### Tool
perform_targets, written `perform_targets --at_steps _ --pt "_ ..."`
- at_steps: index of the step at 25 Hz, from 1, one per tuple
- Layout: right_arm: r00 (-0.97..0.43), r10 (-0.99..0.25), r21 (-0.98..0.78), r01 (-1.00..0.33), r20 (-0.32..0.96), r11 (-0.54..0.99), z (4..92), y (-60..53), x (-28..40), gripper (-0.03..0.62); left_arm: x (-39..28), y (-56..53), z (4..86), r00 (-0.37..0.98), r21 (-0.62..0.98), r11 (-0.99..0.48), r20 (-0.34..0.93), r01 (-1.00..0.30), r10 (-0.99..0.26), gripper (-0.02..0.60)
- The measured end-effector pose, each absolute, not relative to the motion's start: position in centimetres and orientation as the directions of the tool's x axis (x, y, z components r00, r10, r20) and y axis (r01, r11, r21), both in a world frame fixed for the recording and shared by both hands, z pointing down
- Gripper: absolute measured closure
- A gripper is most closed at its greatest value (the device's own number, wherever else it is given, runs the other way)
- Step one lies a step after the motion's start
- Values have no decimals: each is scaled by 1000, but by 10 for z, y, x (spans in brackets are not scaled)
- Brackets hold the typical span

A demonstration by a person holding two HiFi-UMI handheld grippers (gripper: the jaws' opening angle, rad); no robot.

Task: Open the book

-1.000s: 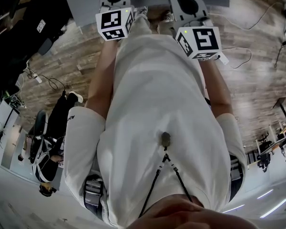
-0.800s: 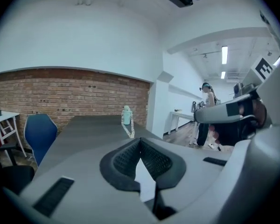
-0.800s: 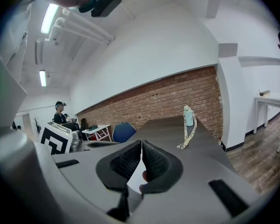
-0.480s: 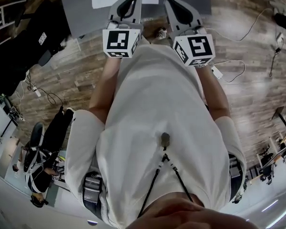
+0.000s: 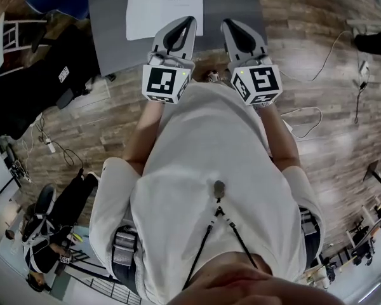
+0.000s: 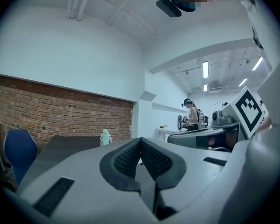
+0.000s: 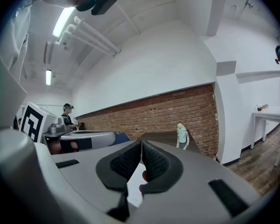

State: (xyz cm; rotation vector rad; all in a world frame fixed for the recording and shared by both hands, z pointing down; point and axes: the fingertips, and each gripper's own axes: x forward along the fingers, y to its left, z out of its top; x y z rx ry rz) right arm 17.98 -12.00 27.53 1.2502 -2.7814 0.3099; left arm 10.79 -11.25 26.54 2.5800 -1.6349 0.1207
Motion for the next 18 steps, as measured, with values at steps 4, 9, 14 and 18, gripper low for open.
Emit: perform_targets --at_steps 4,9,14,18 --pt "-658 -743 -144 -752 120 643 258 -118 188 556 112 -108 243 414 33 -413 60 -910 -908 558" --pt "-657 -750 -128 -753 76 646 231 -111 195 556 121 -98 215 415 -6 -415 9 -910 -910 558" --pt "-673 -738 -115 -737 42 666 207 -101 196 557 120 -88 198 404 -30 -404 -11 -914 -915 558" --pt "-688 -726 -134 -721 14 680 195 -98 192 557 115 -87 194 390 -25 -390 -10 -921 -921 558"
